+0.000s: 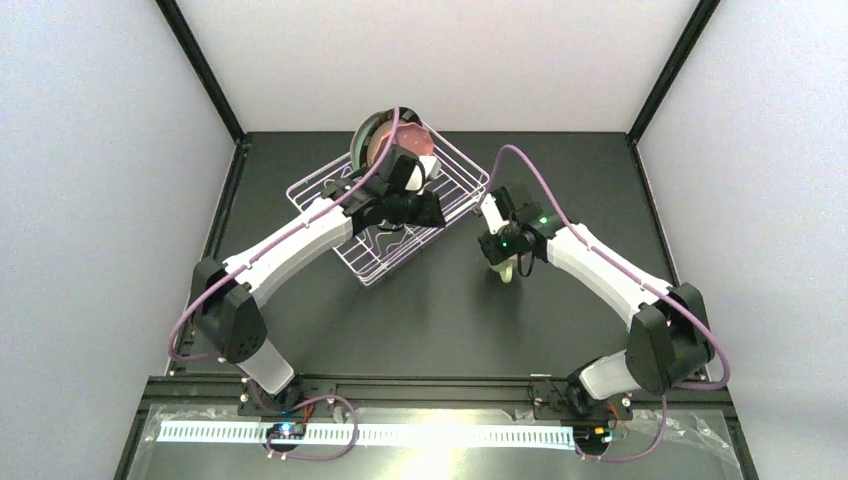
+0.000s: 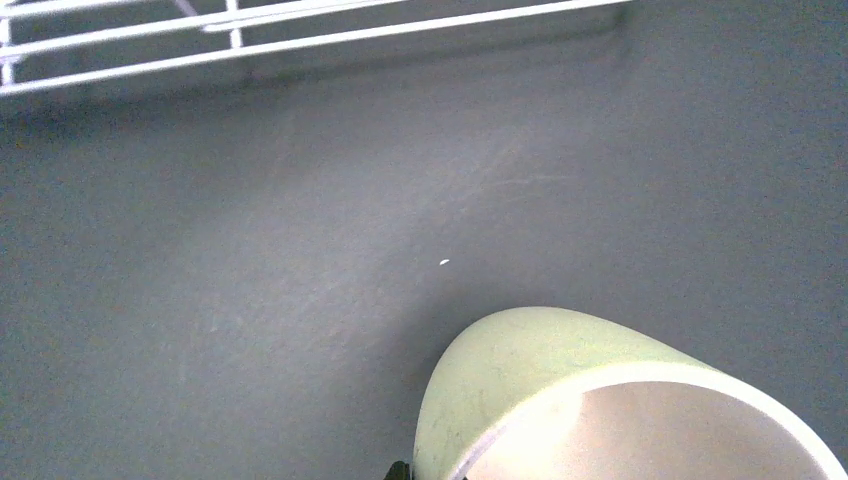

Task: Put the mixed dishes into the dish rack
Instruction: Place the cup at the center of the board.

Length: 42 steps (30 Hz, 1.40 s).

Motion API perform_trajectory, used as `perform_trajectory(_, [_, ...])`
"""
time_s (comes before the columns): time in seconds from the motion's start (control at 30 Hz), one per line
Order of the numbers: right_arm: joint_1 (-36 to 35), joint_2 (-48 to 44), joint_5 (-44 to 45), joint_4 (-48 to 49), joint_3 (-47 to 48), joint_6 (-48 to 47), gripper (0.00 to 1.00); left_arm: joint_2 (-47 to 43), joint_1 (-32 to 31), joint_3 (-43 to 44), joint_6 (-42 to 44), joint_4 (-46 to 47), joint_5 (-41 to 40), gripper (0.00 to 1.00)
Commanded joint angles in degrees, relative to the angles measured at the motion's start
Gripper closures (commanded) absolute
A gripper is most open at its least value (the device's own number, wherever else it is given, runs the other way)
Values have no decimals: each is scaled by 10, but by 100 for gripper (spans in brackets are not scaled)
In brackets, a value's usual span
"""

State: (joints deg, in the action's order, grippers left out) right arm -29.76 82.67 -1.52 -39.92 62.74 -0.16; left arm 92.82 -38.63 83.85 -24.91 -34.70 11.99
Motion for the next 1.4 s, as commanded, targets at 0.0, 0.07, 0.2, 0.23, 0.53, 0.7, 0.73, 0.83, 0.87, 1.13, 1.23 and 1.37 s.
perform_trajectory(0.0, [-24, -7, -18, 15, -15, -34, 100, -29, 17, -21, -27, -13, 20, 35])
perform_trajectory(0.07, [-32, 1, -25, 15, -21, -34, 100, -33, 23, -27, -31, -14, 24, 35])
perform_trajectory(0.2, [-67, 27, -16, 14, -18, -34, 100, -36, 34, -28, -40, -24, 26, 35])
perform_trajectory(0.23, [-76, 34, -12, 14, -16, -34, 100, -38, 37, -29, -42, -25, 26, 35])
perform_trajectory(0.53, [-106, 65, 20, 36, -18, -27, 100, -51, 46, -46, -48, -25, 28, 35])
perform_trajectory(0.7, [-113, 71, 43, 45, -27, -21, 100, -58, 51, -59, -50, -24, 31, 35])
perform_trajectory(0.73, [-114, 72, 46, 46, -29, -18, 99, -58, 52, -60, -50, -24, 31, 35])
perform_trajectory(0.83, [-114, 69, 53, 48, -32, -13, 82, -59, 54, -61, -50, -25, 30, 35])
perform_trajectory(0.87, [-114, 68, 54, 48, -33, -12, 79, -59, 54, -61, -51, -24, 30, 35])
perform_trajectory(1.13, [-114, 57, 63, 48, -37, -3, 51, -55, 54, -59, -53, -25, 40, 34])
perform_trajectory(1.23, [-114, 46, 67, 47, -33, -1, 49, -55, 54, -59, -53, -27, 40, 34])
perform_trajectory(1.37, [-114, 40, 71, 35, -15, -1, 46, -58, 54, -59, -55, -29, 40, 33])
